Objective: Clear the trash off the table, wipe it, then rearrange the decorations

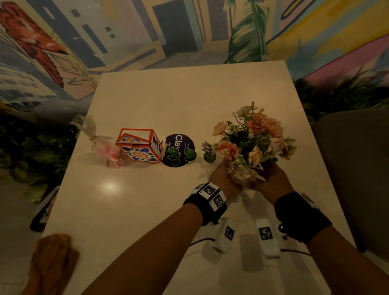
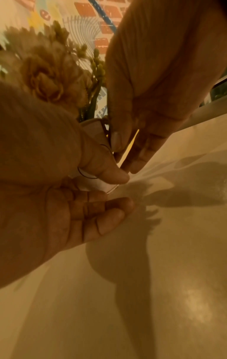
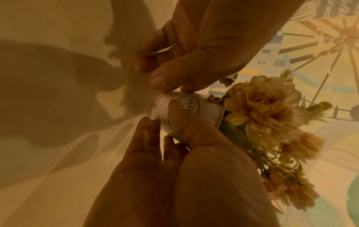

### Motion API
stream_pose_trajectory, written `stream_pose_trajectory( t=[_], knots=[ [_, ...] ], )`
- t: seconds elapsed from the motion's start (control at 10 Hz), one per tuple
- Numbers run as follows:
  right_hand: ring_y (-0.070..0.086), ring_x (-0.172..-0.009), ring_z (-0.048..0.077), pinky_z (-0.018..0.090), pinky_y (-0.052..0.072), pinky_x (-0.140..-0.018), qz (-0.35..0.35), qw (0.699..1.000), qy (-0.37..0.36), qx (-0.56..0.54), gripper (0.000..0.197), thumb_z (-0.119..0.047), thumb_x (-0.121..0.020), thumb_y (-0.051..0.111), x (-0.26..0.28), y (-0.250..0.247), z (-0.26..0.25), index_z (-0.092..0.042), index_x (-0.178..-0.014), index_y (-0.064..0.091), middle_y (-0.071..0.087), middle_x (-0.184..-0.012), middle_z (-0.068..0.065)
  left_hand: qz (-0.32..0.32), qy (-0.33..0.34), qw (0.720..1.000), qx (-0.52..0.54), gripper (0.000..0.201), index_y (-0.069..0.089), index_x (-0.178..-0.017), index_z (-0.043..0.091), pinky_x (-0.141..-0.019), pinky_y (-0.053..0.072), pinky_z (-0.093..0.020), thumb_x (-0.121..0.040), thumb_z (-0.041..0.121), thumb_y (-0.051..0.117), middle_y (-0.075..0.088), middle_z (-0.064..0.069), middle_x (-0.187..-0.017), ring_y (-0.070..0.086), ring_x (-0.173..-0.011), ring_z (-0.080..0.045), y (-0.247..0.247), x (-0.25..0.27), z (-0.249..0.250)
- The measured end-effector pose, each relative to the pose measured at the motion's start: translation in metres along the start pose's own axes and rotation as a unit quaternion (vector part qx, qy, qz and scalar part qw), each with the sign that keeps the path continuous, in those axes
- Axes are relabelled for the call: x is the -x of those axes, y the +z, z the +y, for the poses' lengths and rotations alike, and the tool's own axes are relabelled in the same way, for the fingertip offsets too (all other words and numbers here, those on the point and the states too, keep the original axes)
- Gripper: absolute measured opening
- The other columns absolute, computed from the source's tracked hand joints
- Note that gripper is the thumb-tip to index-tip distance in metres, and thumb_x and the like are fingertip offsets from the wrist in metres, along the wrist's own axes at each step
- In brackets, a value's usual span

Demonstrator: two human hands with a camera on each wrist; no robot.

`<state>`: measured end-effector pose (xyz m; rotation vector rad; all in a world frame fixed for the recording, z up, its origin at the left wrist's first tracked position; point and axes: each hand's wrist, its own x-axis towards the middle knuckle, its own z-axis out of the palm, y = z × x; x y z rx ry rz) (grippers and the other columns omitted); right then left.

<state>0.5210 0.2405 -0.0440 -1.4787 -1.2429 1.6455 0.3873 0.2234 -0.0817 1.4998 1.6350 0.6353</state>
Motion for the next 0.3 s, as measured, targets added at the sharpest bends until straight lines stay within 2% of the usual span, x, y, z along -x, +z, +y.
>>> stream_pose_trajectory(
  t=[0.1,0.2,0.3],
  knots=[
    [0.052,-0.100,0.017,0.025,0.050,-0.072,-0.013,0.998,-0.004,0.067,0.070,0.017,-0.075,0.063,0.009,-0.007,-0.004,-0.013,-0.134,0.039,0.049,-0.118,-0.003,-0.022,-0.043,0.997,0.067,0.058,0.036,-0.140,0.011,-0.105,0.035,-0.025,-0.087,0.021,0.058,0.055,-0.008,-0.128,0.054,-0.106,-0.019,-0.005,0.012,0.003],
    [0.063,-0.093,0.017,0.037,0.052,-0.084,0.020,0.986,-0.003,0.167,0.048,-0.001,-0.078,0.071,0.039,-0.030,-0.004,-0.022,-0.118,0.057,0.063,-0.116,-0.006,-0.005,-0.065,0.996,-0.054,0.068,0.035,-0.142,0.017,-0.091,0.040,-0.022,-0.081,0.024,0.065,0.055,-0.002,-0.128,0.054,-0.114,-0.022,-0.018,0.031,-0.001],
    [0.068,-0.077,0.007,0.017,0.055,-0.072,0.035,0.977,-0.070,0.197,0.024,-0.010,-0.071,0.076,0.097,-0.055,-0.046,-0.031,-0.085,0.072,0.073,-0.082,-0.008,-0.037,-0.083,0.995,-0.050,0.051,0.054,-0.125,0.027,-0.078,0.041,-0.015,-0.076,0.036,0.065,0.059,0.011,-0.109,0.057,-0.089,-0.010,-0.047,0.098,-0.013]
  ],
)
